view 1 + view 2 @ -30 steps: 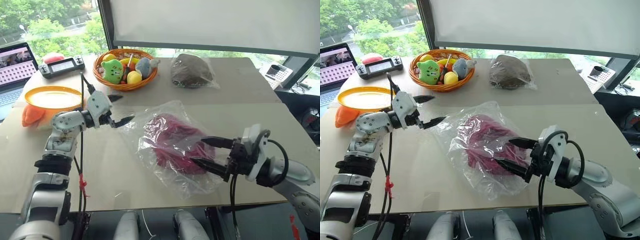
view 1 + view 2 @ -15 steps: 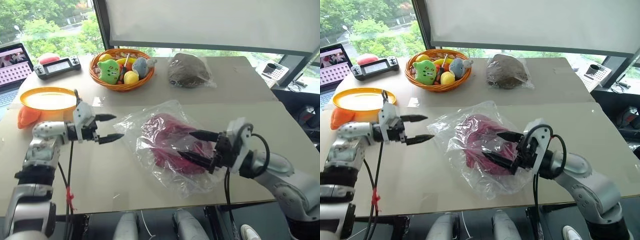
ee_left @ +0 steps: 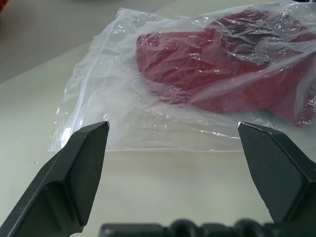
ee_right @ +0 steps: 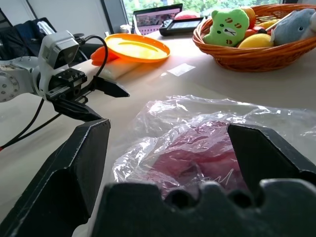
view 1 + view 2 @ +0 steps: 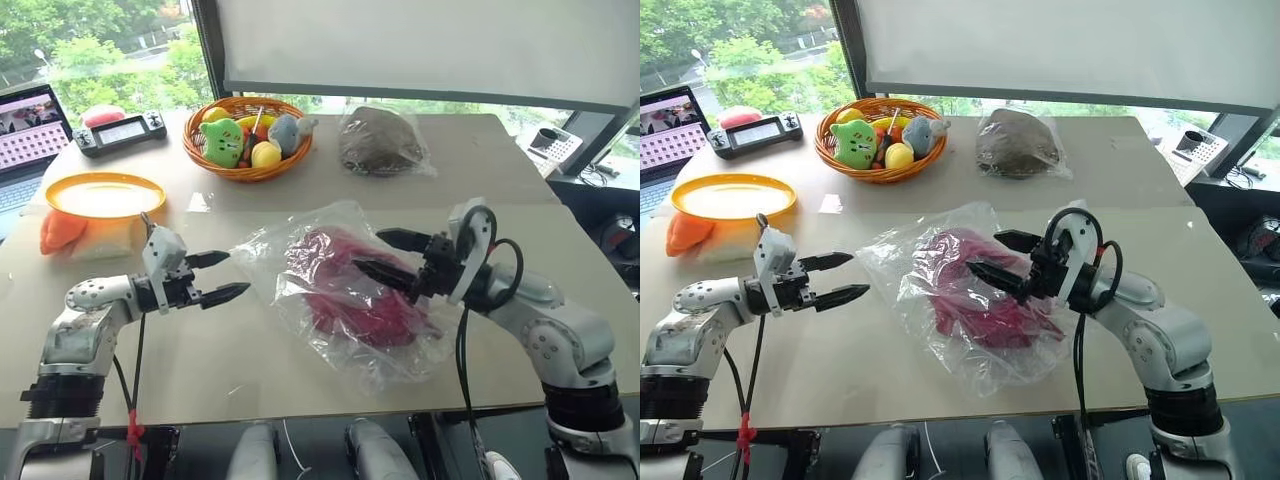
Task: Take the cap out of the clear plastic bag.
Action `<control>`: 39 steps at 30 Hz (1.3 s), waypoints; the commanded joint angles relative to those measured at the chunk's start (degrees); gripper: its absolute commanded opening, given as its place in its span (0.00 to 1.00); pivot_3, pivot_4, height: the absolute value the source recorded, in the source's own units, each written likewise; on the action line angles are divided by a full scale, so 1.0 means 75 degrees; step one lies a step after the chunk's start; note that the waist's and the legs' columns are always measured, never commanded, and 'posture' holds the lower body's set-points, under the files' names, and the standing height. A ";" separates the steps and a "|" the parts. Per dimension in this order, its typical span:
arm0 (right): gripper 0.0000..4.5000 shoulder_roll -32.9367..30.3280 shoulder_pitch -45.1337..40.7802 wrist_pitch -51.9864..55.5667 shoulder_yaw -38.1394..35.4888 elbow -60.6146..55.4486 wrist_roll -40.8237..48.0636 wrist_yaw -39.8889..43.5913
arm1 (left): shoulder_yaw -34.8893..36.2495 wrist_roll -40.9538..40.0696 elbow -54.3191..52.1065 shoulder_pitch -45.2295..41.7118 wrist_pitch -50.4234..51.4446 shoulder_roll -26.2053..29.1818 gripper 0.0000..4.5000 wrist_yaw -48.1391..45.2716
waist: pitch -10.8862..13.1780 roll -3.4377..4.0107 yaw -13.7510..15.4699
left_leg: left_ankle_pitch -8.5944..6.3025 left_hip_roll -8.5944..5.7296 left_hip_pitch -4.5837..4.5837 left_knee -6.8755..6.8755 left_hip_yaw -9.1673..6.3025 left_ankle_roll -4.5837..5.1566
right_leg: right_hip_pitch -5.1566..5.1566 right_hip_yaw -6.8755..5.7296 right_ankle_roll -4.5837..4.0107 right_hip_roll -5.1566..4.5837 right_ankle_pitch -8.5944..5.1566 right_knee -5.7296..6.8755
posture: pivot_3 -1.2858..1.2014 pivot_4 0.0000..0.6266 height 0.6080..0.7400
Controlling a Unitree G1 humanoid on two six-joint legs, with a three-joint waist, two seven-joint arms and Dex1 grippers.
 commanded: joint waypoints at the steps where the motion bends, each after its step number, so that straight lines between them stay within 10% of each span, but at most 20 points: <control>1: 1.00 0.0682 -0.0749 -0.0172 0.0925 -0.0201 -0.0548 -0.0274 | 0.0287 0.0021 0.0044 0.0005 -0.0141 0.0158 0.99 0.0062 | 0.0000 0.0001 -0.0048 | 0.0000 0.0001 0.0002 0.0000 0.0000 0.0000 | 0.0001 0.0000 0.0000 0.0001 0.0000 0.0001 | 0.52 0.24 1.00; 11: 1.00 0.2067 -0.1595 -0.0234 0.3297 0.0981 -0.2211 -0.0099 | 0.0177 0.0361 0.0609 -0.0353 -0.0491 0.0498 0.99 -0.0174 | -0.0001 -0.0001 -0.0065 | 0.0000 0.0005 -0.0007 0.0001 -0.0007 0.0000 | -0.0005 -0.0017 -0.0010 0.0003 0.0004 0.0002 | 0.52 0.24 1.00; 24: 1.00 0.0962 -0.0887 0.0499 0.1188 -0.0425 -0.1563 -0.0080 | -0.1286 0.3222 0.3071 -0.1951 -0.5149 0.0869 0.99 -0.0153 | -0.0002 -0.0002 0.0095 | 0.0000 0.0005 -0.0012 -0.0002 -0.0007 -0.0001 | -0.0010 -0.0023 -0.0018 0.0003 0.0001 -0.0002 | 0.52 0.24 1.00; 39: 1.00 0.0582 -0.0230 0.1339 0.0280 -0.1880 -0.0858 -0.1024 | -0.3727 0.7214 0.7389 -0.4698 -0.8887 -0.0729 0.99 0.4081 | -0.0015 0.0003 0.0463 | 0.0000 -0.0001 -0.0016 0.0025 -0.0011 0.0000 | 0.0010 -0.0026 -0.0010 0.0002 0.0005 0.0000 | 0.52 0.24 1.00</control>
